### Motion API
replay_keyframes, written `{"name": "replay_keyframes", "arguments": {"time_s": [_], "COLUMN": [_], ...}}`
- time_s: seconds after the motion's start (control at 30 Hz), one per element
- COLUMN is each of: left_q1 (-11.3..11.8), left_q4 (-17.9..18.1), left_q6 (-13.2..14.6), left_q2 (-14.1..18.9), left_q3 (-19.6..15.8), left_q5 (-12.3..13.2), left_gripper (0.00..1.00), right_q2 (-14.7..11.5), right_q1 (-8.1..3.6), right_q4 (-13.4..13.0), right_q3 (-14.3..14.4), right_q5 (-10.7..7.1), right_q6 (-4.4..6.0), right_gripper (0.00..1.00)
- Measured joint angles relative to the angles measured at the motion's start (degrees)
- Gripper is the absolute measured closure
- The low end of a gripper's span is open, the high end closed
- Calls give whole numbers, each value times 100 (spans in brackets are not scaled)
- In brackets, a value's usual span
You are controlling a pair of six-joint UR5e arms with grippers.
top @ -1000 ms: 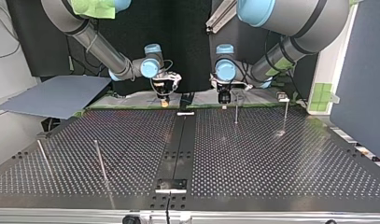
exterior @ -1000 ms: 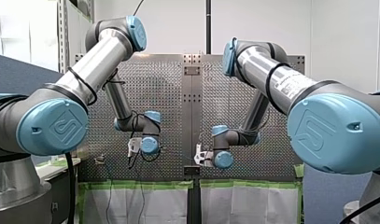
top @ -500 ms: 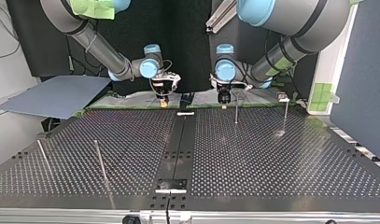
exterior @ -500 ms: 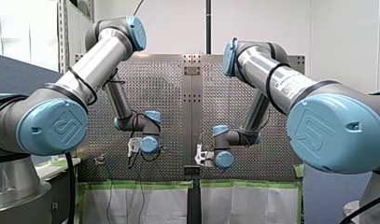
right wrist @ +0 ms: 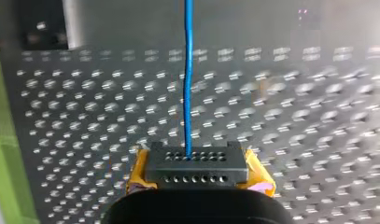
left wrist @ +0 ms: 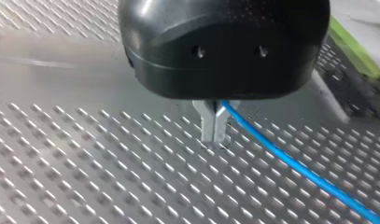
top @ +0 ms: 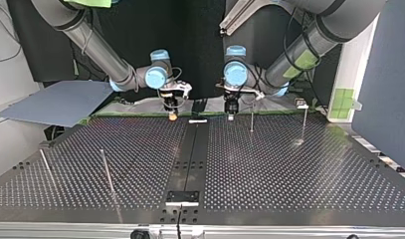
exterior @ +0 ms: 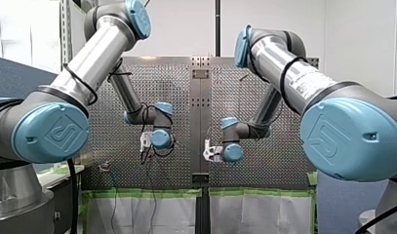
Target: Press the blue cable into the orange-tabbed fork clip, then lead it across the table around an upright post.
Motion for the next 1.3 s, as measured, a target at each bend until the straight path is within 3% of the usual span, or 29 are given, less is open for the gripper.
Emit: {"name": "replay_keyframes", "arguments": {"time_s": [0.3, 0.57, 1.0, 1.3], "left_q1": [-120, -197, -350, -416], "left_q4": [-271, -301, -559, -722], "left_q6": [-36, -365, -325, -294], "left_q2": [489, 960, 1589, 1775], "left_q3": [0, 1, 117, 254], "left_q5": [75, 14, 3, 1], "left_gripper": [100, 100, 100, 100], "right_q2": [-482, -895, -1565, -2049], "right_q1": [24, -8, 10, 11], "right_q4": [482, 865, 1034, 1082], "right_q3": [1, -1, -1, -16], "right_q5": [0, -11, -27, -69], "right_q6": [5, 67, 160, 172], "right_gripper": [100, 100, 100, 100]}}
